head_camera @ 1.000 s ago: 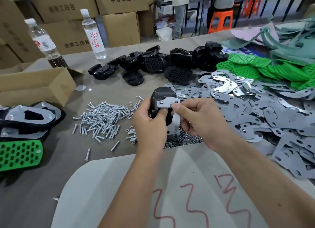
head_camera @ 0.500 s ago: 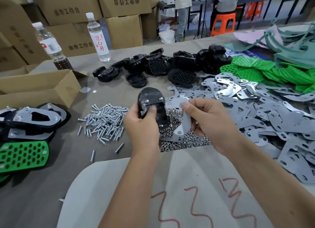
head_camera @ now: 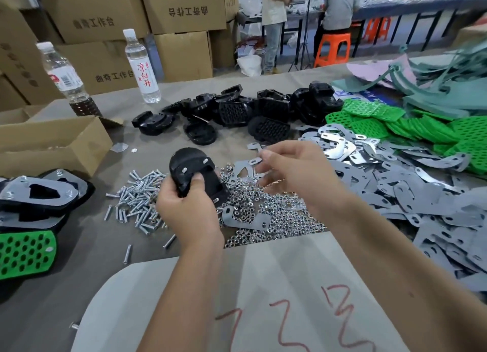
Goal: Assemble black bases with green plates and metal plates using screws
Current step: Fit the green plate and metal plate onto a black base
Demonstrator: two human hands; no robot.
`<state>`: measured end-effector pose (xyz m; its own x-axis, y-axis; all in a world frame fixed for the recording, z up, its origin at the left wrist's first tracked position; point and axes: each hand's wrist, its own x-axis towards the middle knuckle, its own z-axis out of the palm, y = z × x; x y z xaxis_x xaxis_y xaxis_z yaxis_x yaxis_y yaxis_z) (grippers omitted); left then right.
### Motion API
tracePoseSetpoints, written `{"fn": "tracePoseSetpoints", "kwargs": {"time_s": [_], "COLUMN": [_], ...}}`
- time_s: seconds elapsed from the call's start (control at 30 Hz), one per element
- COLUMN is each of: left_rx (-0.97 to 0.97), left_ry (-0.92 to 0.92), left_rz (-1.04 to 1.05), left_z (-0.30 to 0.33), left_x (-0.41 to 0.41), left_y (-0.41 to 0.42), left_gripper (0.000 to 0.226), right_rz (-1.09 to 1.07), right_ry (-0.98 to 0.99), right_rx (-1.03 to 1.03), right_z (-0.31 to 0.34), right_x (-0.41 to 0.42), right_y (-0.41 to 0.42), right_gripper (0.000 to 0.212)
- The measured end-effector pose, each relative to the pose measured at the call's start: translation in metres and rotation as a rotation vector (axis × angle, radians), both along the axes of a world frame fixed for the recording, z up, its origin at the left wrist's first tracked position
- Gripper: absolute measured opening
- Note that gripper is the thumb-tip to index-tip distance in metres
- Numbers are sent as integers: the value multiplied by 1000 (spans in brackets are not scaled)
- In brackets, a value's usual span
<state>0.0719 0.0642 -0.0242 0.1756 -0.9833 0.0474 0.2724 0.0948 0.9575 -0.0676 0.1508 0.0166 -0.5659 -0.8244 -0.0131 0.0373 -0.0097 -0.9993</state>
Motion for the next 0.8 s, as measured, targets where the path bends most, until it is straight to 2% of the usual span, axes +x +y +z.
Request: {"fn": "tracePoseSetpoints", "kwargs": {"time_s": [0.2,0.33,0.43,0.53,0.63,0.7,0.8], "left_rx": [-45,-14,28,83,102,144,189], "left_ry": [-44,-74,-86,-90,-105,-64,-38], "left_rz": [-318,-541,-621,-631,-541,-492,-484], "left_z": [2,3,7,12,16,16,14], "left_x": [-22,-47,-66,-88,-103,-107,-101], "left_y": [30,60,75,89,99,98,88], "left_gripper": [30,34,32,32,37,41,41], "right_rz": [-467,-644,-589,-463,-307,-247,-196], "right_ry": [679,862,931,978,1089,1054,997], "right_rx": [228,482,660,664,636,654,832], "right_z": [-4,-3,-4,-4,-2,-1,-2], "right_x": [-62,-107,-126,-125,-120,-121,-135], "right_y": [64,113,123,108,73,48,25], "right_gripper": [8,7,24,38,46,54,62]}}
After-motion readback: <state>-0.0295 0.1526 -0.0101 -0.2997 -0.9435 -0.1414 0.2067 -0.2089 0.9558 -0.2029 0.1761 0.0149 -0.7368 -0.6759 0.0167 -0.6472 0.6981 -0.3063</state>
